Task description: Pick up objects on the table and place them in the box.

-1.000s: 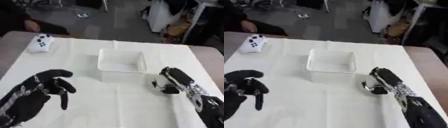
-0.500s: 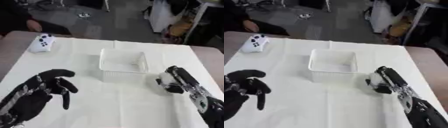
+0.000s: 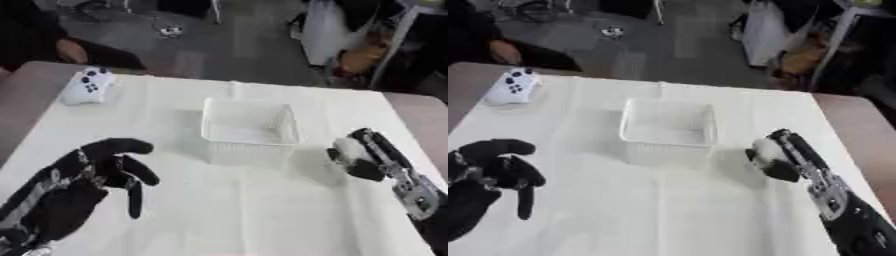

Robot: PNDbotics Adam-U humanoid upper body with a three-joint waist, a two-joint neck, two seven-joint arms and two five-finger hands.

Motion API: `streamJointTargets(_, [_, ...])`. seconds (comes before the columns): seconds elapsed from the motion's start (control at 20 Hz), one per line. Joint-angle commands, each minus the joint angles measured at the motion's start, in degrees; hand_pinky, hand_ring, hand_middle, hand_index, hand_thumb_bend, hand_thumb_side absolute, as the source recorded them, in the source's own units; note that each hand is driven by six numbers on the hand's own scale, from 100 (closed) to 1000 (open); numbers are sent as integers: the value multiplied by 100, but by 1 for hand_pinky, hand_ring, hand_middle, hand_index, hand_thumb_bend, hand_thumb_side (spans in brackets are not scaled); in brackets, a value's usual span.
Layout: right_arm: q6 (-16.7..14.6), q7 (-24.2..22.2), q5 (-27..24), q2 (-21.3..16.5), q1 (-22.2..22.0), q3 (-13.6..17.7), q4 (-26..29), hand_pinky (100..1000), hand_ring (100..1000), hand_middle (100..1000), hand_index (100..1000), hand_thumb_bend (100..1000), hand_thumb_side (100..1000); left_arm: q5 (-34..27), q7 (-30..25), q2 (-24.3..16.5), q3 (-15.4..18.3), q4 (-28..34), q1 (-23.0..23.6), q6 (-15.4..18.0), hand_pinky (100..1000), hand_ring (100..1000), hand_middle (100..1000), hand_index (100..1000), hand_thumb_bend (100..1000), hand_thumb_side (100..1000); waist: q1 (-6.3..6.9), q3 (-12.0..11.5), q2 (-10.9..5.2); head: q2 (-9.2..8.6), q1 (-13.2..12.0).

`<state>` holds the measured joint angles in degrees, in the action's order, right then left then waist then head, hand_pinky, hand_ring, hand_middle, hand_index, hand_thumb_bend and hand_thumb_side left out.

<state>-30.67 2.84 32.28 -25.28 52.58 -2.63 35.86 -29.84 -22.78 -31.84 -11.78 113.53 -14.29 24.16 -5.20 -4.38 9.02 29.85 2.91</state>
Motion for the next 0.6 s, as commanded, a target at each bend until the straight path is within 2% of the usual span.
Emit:
streamJointTargets(0.05, [37, -49, -17, -278, 256, 27, 146, 100, 100, 216, 402, 327, 517, 3, -7, -70, 21, 106, -60, -10, 358, 718, 855, 926, 498, 947, 17, -10, -105, -67, -52])
streamJointTargets(0.6, [-10, -97, -106, -296, 715, 34, 286, 100, 100, 220, 392, 340, 523, -42, -3, -88, 36, 106, -148, -4, 362, 719, 855, 925, 501, 937, -24, -77, -95, -112, -75])
